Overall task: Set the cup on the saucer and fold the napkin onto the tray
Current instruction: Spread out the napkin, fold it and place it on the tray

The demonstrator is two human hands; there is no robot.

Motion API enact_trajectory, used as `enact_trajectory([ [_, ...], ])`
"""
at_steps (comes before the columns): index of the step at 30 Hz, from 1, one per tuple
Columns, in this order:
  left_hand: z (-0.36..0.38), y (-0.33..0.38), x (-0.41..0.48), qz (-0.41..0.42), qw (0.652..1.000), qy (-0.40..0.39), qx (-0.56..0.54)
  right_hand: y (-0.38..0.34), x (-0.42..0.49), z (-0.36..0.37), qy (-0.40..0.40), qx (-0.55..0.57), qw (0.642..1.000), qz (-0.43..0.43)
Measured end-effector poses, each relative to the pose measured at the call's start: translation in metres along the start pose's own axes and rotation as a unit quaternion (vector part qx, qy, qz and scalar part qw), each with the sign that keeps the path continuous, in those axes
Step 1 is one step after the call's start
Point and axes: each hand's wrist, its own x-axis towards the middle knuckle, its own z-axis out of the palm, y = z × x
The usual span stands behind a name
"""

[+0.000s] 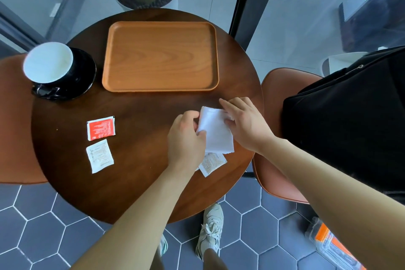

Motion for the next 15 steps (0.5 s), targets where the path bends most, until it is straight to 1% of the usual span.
enact_trajectory([
  [3,-0.004,-0.002,0.001,0.03,0.999,0.013,-0.032,-0.003,0.002,-0.007,-0.003,0.046,0.998,0.037],
  [6,-0.007,-0.006,0.004,0.034,0.997,0.02,-0.07,-0.005,-0.003,-0.013,-0.006,0.074,0.996,0.057],
  [11,-0.012,-0.008,0.006,-0.01,0.986,0.027,-0.161,-0.011,-0.011,-0.021,-0.019,0.123,0.989,0.075],
  [15,-0.018,-0.005,0.005,-0.066,0.96,0.039,-0.269,-0.016,-0.011,-0.032,-0.032,0.192,0.975,0.11],
])
